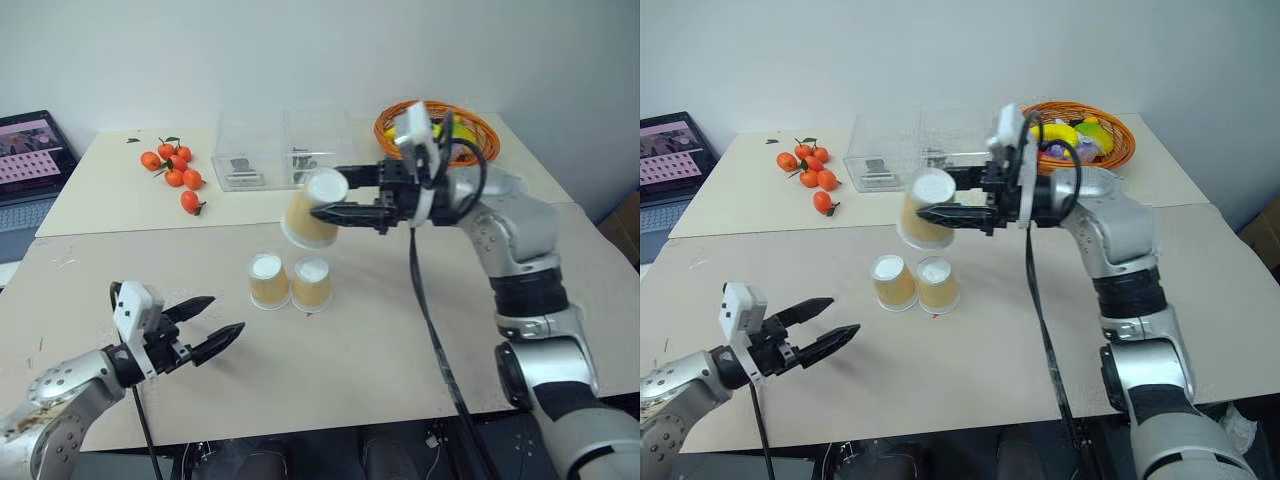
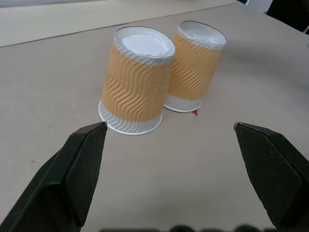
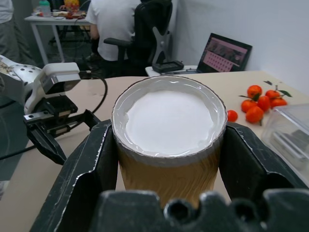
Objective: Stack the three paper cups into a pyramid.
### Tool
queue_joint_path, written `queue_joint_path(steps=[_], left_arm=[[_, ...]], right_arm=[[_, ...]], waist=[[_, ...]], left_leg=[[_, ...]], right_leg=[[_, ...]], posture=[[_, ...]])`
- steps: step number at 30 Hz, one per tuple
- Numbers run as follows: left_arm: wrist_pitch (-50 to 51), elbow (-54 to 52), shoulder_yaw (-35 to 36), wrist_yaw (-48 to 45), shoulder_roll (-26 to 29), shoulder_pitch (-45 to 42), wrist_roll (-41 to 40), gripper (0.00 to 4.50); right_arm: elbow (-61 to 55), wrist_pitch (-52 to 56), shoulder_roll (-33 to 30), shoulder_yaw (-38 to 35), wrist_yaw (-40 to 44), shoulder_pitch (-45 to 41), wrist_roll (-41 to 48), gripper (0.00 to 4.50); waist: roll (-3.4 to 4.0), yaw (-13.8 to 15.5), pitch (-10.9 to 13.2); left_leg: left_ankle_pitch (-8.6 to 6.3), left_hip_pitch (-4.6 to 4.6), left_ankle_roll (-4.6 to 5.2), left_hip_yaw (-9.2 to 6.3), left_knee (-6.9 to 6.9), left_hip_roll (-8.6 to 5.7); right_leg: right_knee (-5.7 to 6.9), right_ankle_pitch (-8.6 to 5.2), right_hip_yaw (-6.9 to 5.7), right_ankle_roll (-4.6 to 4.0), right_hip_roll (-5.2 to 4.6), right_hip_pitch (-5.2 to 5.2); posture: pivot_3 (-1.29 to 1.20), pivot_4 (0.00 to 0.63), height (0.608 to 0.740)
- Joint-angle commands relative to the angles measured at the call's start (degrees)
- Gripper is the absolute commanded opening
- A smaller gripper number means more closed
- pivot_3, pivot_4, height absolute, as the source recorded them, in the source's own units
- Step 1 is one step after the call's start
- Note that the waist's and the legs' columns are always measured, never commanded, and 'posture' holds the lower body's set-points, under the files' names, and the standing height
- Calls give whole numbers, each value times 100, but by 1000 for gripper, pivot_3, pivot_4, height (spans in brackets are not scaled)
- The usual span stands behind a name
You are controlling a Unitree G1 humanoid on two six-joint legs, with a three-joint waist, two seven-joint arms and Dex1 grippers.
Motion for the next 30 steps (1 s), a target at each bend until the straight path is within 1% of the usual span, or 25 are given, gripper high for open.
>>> queue_joint_path(steps=[1,6,15,22,30], left_arm=[[-154,-204,-138,-50,6,-103,64,4500],[-172,-190,-244,23,-55,-220,72,4500],[-139,-162,-352,87,-129,-412,79,4500],[-73,-173,-399,143,-154,-507,36,4500],[-26,-218,-417,212,-166,-533,-34,4500]], right_arm=[[320,94,193,61,36,-484,-24,2794],[571,50,368,184,179,-569,-99,2794],[577,-269,363,650,521,-123,-534,2794],[656,-395,529,646,482,-63,-658,2794],[969,-560,680,588,475,-267,-738,2794]], waist=[[1,-3,0],[1,-4,0],[1,-9,0],[2,-22,0],[2,-17,0]], left_leg=[[0,0,0,0,0,-1],[-1,-2,-2,0,-3,5],[-3,-4,-7,0,-3,6],[-1,-6,-11,1,-4,7],[-1,-7,-13,1,-3,6]], right_leg=[[1,0,0,0,0,0],[1,2,0,-4,5,-11],[3,3,0,-5,6,-19],[6,6,0,-9,7,-29],[5,7,0,-10,7,-31]], posture=[[0,150,730],[0,150,730],[0,150,730],[0,150,730],[0,150,730]])
